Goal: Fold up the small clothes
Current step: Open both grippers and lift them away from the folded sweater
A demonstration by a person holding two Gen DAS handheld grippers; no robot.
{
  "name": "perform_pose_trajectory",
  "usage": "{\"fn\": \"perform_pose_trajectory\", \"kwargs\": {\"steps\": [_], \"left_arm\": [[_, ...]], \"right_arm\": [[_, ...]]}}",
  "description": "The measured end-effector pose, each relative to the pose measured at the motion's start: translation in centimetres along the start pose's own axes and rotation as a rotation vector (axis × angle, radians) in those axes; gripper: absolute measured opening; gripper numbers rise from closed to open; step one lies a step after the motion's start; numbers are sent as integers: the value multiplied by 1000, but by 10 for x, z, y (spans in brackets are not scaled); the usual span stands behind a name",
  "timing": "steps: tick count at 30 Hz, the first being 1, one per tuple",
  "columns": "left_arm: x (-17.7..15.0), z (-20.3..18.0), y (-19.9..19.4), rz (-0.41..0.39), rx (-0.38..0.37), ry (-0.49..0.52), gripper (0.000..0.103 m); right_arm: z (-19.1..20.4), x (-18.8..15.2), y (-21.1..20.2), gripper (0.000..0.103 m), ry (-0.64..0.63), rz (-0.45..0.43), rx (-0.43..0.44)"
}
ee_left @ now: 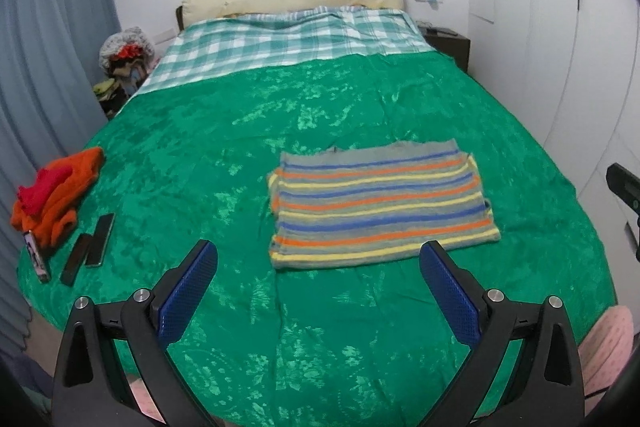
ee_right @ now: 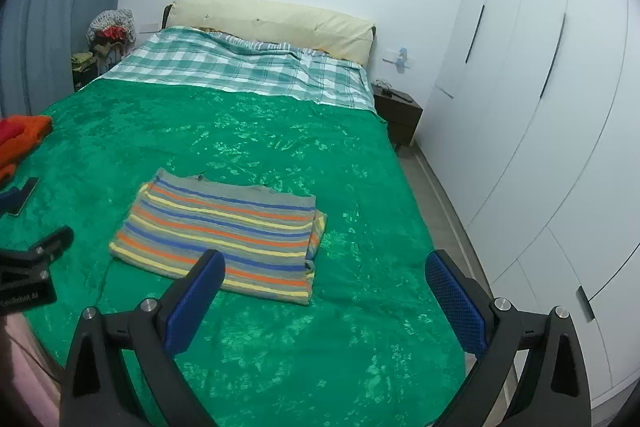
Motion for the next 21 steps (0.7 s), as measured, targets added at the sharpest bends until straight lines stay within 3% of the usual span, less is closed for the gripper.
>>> {"fn": "perform_pose_trajectory", "kwargs": {"steps": [21], "left_arm": [[-8,-29,9,30,-3,66,101]], "right_arm": [[-26,-11,25,99,23,28,-13]]}}
Point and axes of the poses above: each gripper's, at about its wrist camera, not at the fingertips, and y roughly the way its jaws point, z to its left, x to its top, the point moved 9 cm from there along y, roughly the way its jaws point, and after that the axes turned 12 degrees about -y, right-handed, at the moved point
